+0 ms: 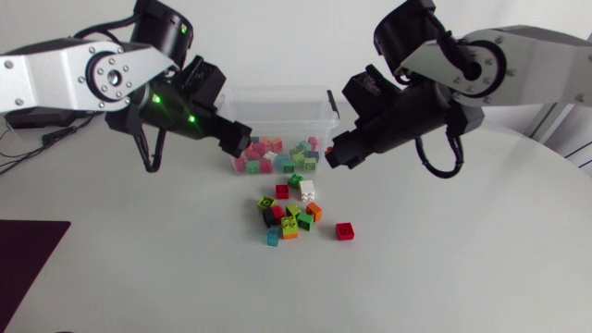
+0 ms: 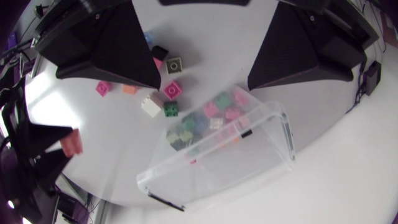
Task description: Place the duplo bricks in the container
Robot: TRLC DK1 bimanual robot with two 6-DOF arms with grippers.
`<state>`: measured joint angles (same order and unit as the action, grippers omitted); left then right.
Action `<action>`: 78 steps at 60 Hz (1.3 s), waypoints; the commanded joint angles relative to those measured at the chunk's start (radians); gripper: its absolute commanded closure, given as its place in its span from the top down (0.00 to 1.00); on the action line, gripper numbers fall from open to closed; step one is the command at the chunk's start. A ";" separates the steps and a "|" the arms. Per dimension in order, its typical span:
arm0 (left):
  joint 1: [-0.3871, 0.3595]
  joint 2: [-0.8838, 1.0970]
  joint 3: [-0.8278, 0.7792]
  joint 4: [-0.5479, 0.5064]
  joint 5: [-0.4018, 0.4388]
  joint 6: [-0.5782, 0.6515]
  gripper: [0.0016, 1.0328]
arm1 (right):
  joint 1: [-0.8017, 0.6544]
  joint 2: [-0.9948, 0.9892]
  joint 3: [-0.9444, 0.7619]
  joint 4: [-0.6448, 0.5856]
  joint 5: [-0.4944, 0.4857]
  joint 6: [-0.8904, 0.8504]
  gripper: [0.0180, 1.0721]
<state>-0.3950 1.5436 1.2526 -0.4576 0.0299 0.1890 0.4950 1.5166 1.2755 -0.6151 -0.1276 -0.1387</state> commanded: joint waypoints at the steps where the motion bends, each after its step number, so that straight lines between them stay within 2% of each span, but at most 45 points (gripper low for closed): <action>1: -0.008 -0.045 -0.074 -0.009 0.024 0.041 0.94 | -0.010 0.045 0.039 0.031 -0.003 0.022 0.32; 22: -0.019 -0.125 -0.255 -0.003 0.034 0.073 0.94 | -0.021 0.183 0.130 0.192 0.009 0.047 0.32; 32: -0.021 -0.154 -0.325 0.002 0.034 0.079 0.94 | -0.038 0.271 0.229 0.218 0.009 0.056 0.32; 78: -0.067 -0.246 -0.438 0.007 0.031 0.078 0.94 | 0.002 0.465 0.417 0.379 0.086 0.062 0.32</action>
<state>-0.4561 1.3243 0.8455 -0.4511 0.0555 0.2482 0.4816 1.9427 1.6535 -0.2531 -0.0509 -0.0971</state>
